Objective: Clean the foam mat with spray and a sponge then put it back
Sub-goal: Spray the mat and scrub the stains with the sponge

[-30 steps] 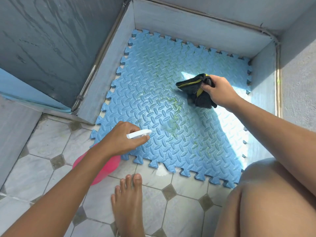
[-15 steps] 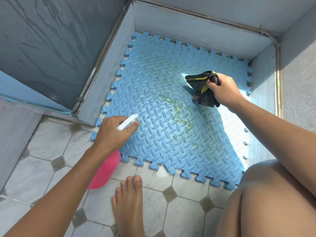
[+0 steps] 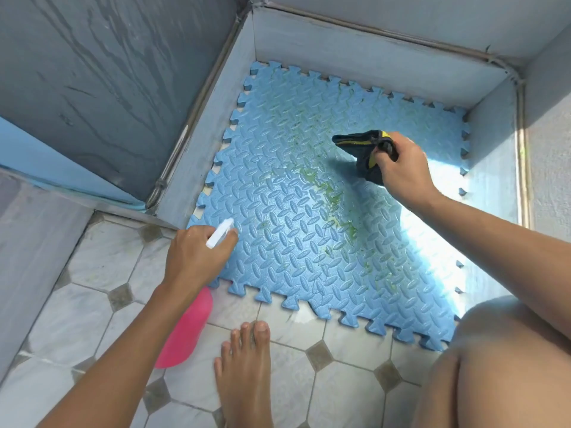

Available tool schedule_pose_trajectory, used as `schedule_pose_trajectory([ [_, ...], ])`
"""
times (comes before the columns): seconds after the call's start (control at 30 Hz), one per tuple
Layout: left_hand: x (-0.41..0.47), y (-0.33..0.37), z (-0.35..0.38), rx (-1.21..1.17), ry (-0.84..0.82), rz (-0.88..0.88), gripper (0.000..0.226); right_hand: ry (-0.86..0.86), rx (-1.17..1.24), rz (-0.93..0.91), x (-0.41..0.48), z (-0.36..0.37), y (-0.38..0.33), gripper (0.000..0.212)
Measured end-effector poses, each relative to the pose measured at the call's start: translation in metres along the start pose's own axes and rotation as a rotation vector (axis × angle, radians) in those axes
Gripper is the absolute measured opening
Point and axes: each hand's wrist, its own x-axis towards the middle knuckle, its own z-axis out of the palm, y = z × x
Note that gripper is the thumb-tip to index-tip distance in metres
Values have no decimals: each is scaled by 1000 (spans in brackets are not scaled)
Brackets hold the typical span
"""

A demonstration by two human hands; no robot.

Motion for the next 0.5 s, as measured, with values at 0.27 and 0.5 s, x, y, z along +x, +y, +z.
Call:
schedule_pose_trajectory([
  [0.27, -2, -28, -26, -75, 38, 54, 62, -21, 26, -230, 11, 78, -66, 26],
  [0.5, 2, -43, -38, -171, 107, 52, 60, -283, -282, -307, -55, 210, -94, 39],
])
